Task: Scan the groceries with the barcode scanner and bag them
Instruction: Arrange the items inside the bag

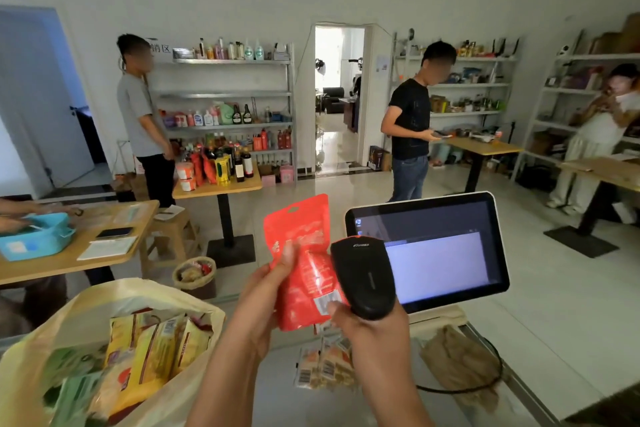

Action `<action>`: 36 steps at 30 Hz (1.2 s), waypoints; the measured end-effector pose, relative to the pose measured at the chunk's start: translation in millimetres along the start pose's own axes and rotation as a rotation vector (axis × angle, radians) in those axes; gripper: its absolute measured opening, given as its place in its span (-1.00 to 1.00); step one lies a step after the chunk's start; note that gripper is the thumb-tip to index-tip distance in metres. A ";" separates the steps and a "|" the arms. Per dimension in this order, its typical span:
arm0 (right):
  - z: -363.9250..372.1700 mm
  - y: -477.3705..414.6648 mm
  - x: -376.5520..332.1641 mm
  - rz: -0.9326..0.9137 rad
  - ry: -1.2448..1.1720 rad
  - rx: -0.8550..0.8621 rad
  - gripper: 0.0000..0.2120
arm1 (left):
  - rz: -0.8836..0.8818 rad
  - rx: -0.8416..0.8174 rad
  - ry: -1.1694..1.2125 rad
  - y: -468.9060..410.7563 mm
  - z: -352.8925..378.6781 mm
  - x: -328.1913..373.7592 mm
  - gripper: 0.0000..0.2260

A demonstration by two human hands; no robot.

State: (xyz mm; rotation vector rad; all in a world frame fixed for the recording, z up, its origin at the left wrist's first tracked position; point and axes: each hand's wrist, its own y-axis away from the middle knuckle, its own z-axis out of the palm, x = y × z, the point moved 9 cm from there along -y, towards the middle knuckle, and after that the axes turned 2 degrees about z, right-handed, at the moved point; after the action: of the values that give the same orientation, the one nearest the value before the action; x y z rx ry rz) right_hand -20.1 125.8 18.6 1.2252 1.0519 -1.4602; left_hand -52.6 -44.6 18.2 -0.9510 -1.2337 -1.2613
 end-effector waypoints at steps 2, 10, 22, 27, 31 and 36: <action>5.0 7.5 -1.0 -0.011 0.012 -0.021 -0.61 | 0.039 0.163 0.007 1.3 -5.6 6.4 -0.41; 7.1 13.1 -1.7 0.053 -0.029 -0.060 -0.56 | 0.212 0.283 0.099 1.6 -5.3 7.0 -0.28; -11.8 -1.4 -12.3 0.002 0.106 -0.033 -0.83 | 0.385 0.270 0.009 -40.6 -8.3 55.2 -0.38; 4.3 18.4 -12.9 0.043 0.191 -0.176 -0.79 | 0.450 0.240 -0.004 -62.4 -18.7 77.3 -0.34; 10.8 23.8 -12.3 0.013 0.243 -0.121 -0.81 | 0.442 0.216 0.026 -68.7 -16.3 77.4 -0.44; 7.7 21.3 -9.3 0.027 0.256 -0.085 -0.81 | 0.441 0.195 0.054 -69.7 -13.5 80.2 -0.52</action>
State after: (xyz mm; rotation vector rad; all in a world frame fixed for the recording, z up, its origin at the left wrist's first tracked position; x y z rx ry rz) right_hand -0.1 115.1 27.9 1.3852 1.2497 -1.2472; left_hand -127.5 -78.6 86.7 -0.9732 -1.0126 -0.7995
